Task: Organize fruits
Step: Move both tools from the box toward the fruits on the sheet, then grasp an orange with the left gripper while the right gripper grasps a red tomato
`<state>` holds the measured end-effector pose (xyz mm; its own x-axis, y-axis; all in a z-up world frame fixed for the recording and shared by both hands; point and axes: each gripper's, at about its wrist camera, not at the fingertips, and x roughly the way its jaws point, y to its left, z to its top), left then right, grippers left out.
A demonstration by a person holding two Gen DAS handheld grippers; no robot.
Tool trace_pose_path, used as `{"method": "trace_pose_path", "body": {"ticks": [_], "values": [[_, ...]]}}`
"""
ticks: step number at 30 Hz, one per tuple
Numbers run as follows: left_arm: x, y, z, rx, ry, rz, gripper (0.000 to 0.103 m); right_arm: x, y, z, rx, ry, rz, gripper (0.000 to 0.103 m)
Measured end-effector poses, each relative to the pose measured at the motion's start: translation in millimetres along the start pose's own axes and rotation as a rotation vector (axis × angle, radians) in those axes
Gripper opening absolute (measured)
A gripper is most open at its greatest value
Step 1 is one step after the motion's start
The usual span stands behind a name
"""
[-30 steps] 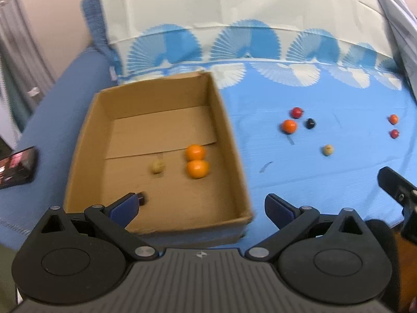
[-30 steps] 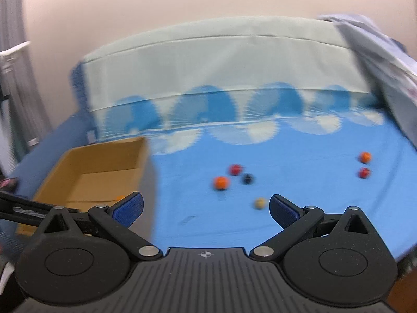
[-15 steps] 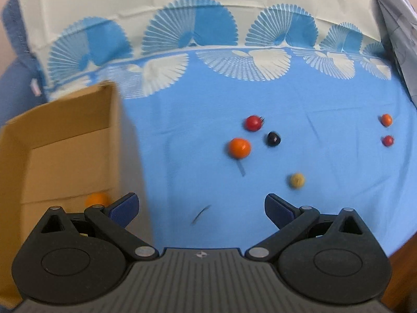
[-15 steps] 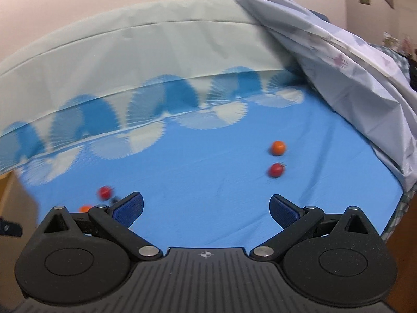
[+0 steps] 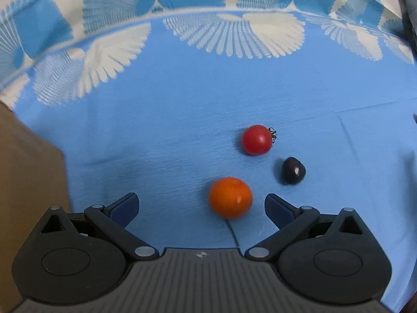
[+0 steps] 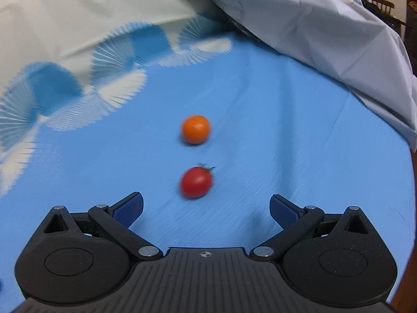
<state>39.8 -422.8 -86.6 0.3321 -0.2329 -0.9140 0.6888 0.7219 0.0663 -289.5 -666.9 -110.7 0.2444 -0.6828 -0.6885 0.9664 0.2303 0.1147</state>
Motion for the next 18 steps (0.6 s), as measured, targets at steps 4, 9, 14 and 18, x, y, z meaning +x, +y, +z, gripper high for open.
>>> {"method": "trace_pose_path", "body": {"ticks": [4,9,14,18], "values": [[30,2,4,-0.011,0.076,0.024,0.103,37,6,-4,-0.080,0.002,-0.067,0.103],[32,10,0,-0.045,0.050,-0.003,0.103,42,11,-15,-0.110,-0.084,-0.070,0.102],[21,6,2,-0.043,0.037,-0.031,0.068,34,15,-16,-0.143,-0.105,-0.046,0.075],[6,1,0,-0.024,0.006,-0.083,0.040,24,25,-15,-0.226,-0.095,0.007,0.035]]}}
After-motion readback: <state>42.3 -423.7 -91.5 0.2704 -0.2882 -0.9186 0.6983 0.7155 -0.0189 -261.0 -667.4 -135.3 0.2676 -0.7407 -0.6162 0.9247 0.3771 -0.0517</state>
